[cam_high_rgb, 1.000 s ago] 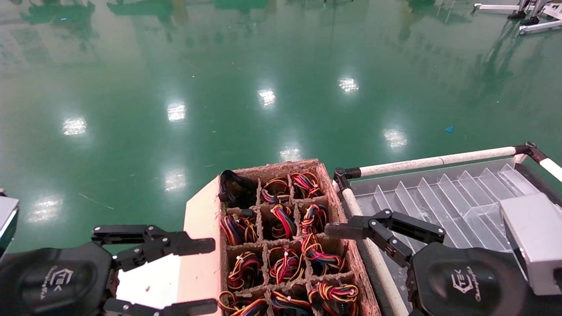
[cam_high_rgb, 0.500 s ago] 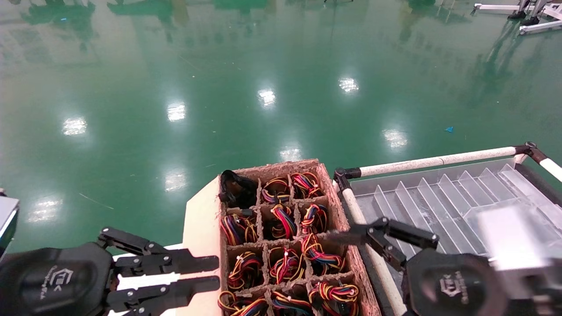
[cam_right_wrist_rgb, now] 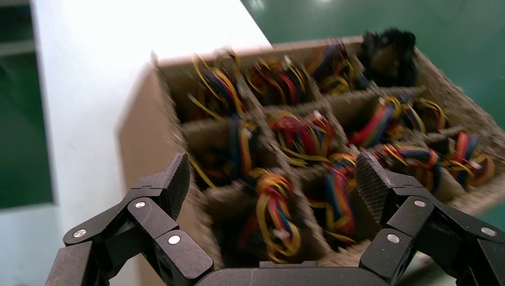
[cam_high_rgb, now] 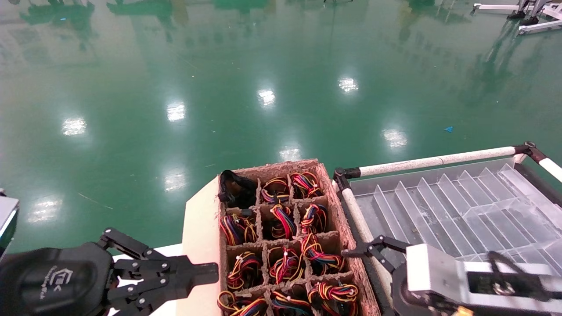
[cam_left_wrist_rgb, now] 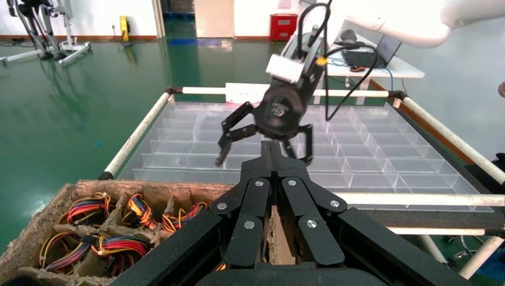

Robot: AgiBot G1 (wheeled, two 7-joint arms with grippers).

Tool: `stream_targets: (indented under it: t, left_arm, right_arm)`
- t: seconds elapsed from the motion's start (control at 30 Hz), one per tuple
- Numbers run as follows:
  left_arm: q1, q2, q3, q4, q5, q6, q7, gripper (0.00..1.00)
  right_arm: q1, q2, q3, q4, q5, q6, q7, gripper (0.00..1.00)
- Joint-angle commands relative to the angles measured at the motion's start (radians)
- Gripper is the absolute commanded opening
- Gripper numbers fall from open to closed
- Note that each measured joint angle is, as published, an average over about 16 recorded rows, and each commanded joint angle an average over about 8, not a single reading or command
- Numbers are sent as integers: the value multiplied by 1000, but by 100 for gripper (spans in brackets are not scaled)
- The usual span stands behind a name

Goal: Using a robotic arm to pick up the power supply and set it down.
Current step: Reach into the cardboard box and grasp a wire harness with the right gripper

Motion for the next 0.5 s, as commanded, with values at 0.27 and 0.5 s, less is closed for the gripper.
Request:
stream_targets:
  t: [0.27,0.5]
  left_arm:
    - [0,0,0,0,0,0,0,45]
    - [0,0,0,0,0,0,0,78]
  right_arm:
    - [58,-42,-53,6,-142,18,-10,0]
    - [73,-49,-74,7,-183,8,3,0]
